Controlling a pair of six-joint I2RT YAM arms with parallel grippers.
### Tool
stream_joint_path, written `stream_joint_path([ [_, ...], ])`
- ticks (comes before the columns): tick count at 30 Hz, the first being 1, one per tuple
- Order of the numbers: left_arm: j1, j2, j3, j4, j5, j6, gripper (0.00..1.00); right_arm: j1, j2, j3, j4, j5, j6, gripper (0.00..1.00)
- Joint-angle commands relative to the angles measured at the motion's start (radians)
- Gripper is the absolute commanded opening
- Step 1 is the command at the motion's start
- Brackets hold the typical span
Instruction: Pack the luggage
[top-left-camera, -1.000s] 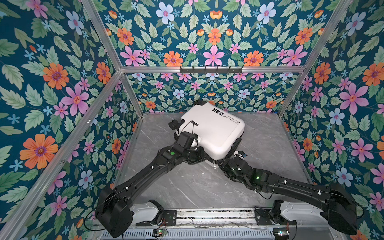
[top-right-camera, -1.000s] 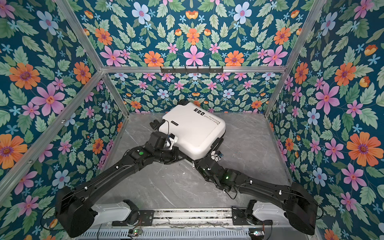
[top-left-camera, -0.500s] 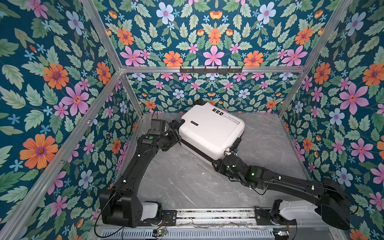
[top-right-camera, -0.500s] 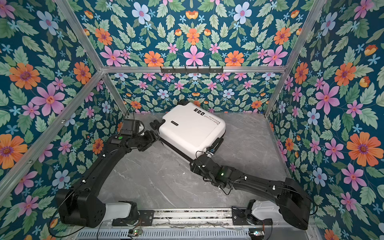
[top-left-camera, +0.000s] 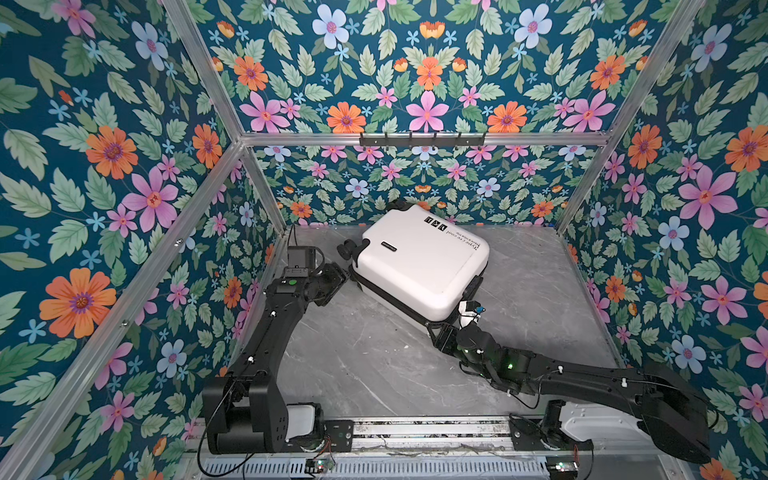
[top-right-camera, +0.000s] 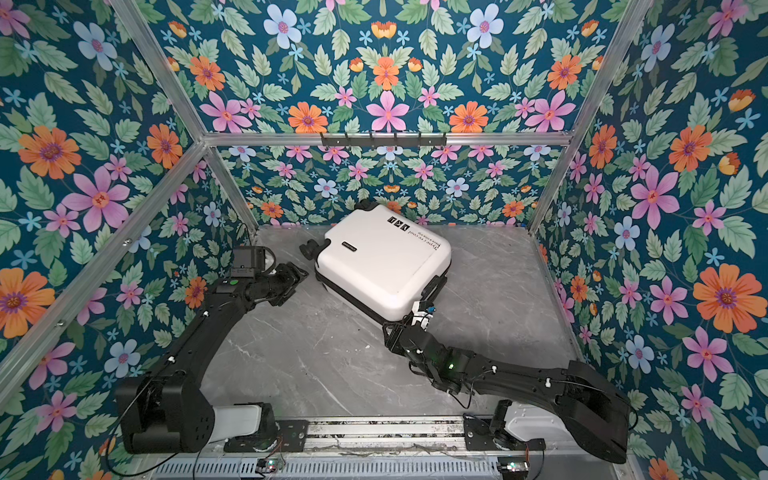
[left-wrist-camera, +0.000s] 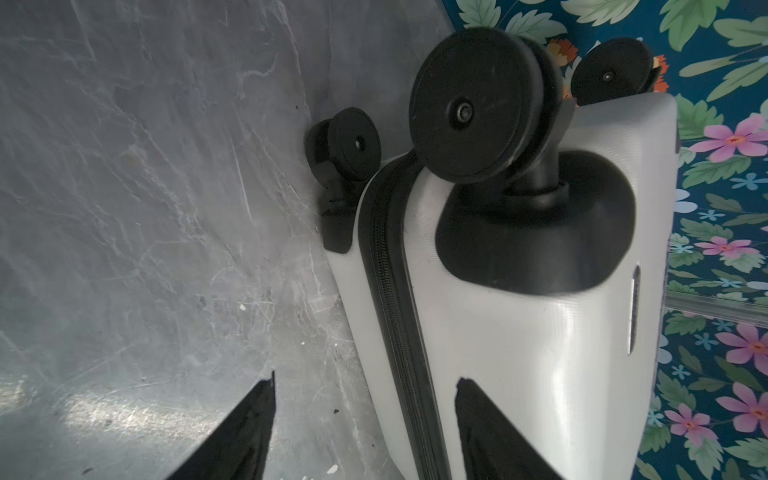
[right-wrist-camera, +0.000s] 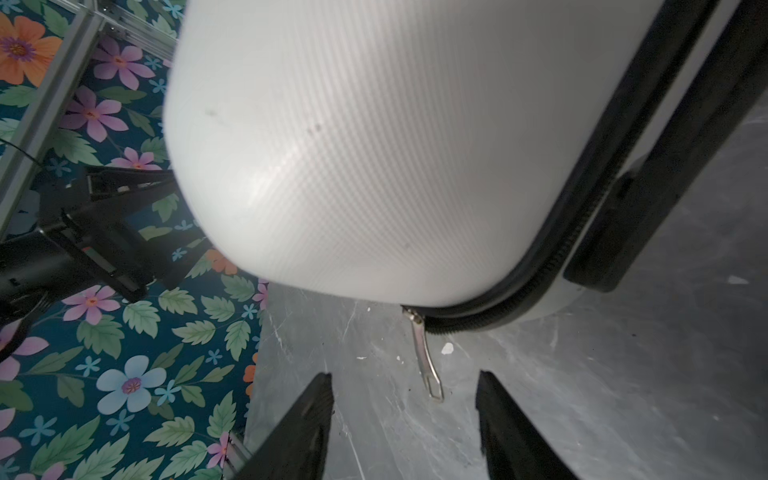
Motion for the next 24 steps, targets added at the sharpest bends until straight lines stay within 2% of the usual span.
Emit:
stream_joint_path([
  [1,0.013,-0.007,-0.010,0.058,0.029,-0.015,0.71,0.006,0.021,-0.015,0.138,0.026,0.037,0.57],
  [11,0.026,-0.009,-0.038,0.091,0.076,-0.026,0.71,0.016,0.060,-0.062,0.177,0.063,0.135,0.53],
  [24,0.029,0.004,-0.045,0.100,0.102,-0.020,0.71,0.016,0.149,-0.071,0.272,0.067,0.159,0.49],
])
